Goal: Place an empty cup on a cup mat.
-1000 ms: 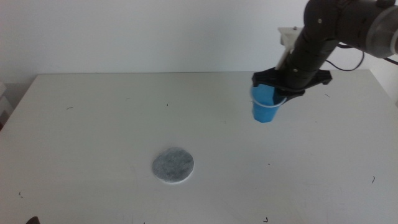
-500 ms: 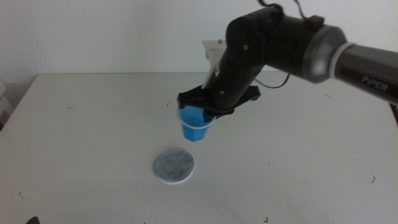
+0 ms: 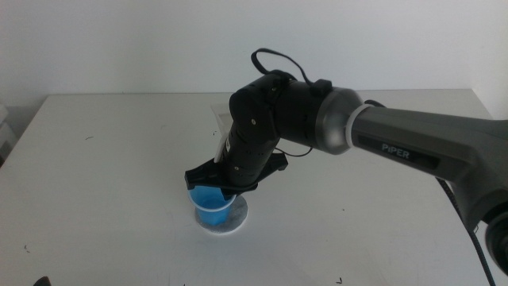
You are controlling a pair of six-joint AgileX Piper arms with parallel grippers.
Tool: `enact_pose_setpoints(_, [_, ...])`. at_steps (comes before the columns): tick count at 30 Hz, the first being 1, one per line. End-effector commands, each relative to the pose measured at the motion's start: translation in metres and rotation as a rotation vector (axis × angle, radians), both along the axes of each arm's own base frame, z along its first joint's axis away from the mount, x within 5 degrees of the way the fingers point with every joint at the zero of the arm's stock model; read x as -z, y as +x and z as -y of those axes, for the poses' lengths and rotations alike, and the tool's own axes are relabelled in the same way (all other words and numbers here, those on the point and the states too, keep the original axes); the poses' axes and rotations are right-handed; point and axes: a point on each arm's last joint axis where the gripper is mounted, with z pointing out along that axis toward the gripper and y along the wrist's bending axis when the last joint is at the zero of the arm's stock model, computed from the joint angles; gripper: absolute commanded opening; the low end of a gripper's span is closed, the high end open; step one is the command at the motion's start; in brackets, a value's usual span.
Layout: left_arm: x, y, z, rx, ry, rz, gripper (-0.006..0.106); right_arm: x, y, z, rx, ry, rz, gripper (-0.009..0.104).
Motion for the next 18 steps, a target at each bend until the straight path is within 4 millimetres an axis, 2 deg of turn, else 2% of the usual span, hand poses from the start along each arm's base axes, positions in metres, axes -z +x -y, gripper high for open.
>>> enact_pose_setpoints(1, [-0.008,0.001,0.001,0.004,-0.008,0.084,0.105,-0.032,0.001,0.000,0.004,0.063,0.086,-0.001])
enact_pose_setpoints(5, [-0.008,0.001,0.001,0.004,-0.008,0.084,0.105,-0.021,0.005,0.000,0.026,0.030,0.077,-0.001])
enact_pose_setpoints(18, [-0.008,0.001,0.001,0.004,-0.008,0.084,0.105,-0.015,0.005,-0.002,0.003,0.003,0.088,-0.001])
